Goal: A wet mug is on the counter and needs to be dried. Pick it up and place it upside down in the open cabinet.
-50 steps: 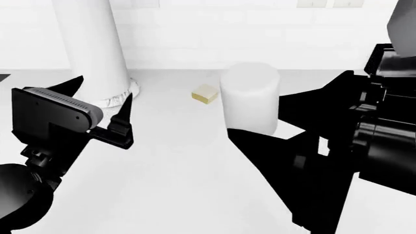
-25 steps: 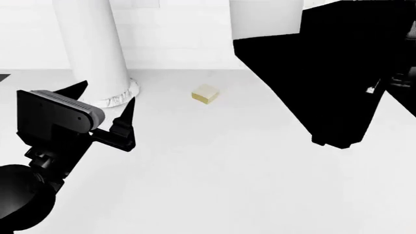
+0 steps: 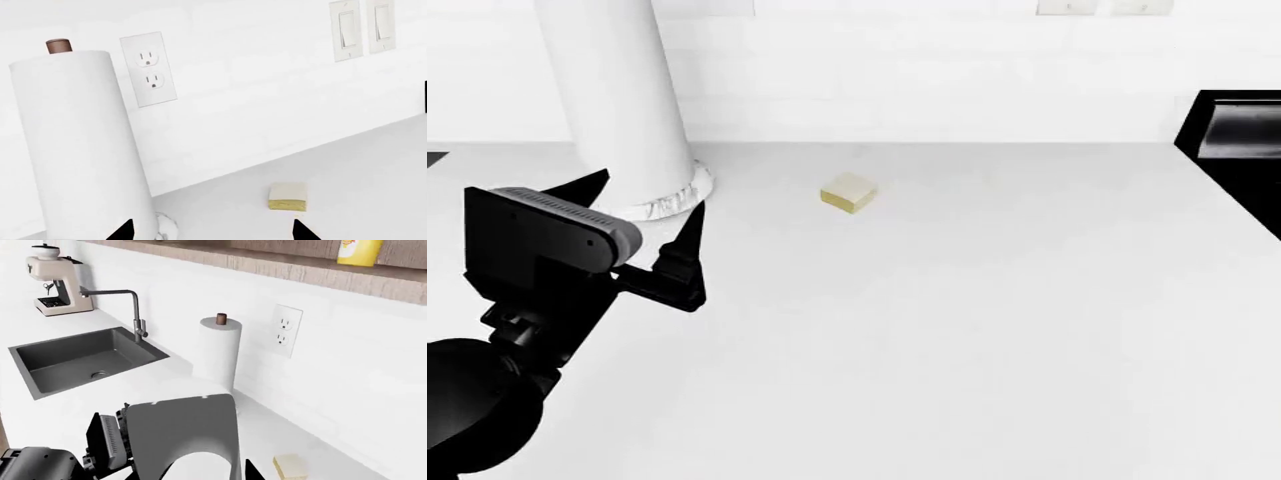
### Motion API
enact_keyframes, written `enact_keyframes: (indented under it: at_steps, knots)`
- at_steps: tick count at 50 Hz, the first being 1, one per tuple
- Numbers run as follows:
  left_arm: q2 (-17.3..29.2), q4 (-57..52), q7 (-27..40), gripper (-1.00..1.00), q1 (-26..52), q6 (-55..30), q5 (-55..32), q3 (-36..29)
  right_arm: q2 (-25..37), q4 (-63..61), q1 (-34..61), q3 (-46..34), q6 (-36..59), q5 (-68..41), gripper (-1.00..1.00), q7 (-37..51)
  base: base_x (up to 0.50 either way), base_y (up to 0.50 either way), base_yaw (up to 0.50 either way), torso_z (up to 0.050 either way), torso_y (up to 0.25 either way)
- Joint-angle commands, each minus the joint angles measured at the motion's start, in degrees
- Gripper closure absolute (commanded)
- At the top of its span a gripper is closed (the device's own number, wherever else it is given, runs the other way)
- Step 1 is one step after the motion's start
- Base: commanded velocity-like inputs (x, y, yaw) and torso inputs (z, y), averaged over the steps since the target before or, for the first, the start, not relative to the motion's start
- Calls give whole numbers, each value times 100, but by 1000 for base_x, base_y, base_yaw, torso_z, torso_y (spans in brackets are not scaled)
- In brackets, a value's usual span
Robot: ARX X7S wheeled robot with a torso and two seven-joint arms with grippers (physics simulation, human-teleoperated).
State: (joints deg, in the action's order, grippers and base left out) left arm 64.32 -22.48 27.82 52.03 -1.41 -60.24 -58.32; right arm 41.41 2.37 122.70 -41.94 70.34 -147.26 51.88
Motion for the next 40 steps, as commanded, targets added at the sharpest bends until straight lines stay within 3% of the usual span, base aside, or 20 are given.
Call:
enact_keyframes:
  at_steps: [1,23,29,34,40]
  knots:
    - [-21,12,-10,-100,-8,-4,-13,9,-329,676,539,-156,246,197,100,-6,0,0,0,0,0]
    - [-37,37,-38,-100,-69,56,-10,26,-1005,2062,1150,-109,881,967,100,-233,0,0,0,0,0]
    - [6,-38,-27,-100,-94,69,-75,40,-1383,2662,1215,422,1302,1437,100,-141,0,0,0,0,2]
    - [17,-46,-50,-100,-121,117,-131,60,-1882,3406,1227,1361,1951,1924,100,383,0,0,0,0,0]
    - [-6,-30,-43,-100,-124,121,-141,70,-2026,3452,1229,1488,1963,2147,100,387,0,0,0,0,0]
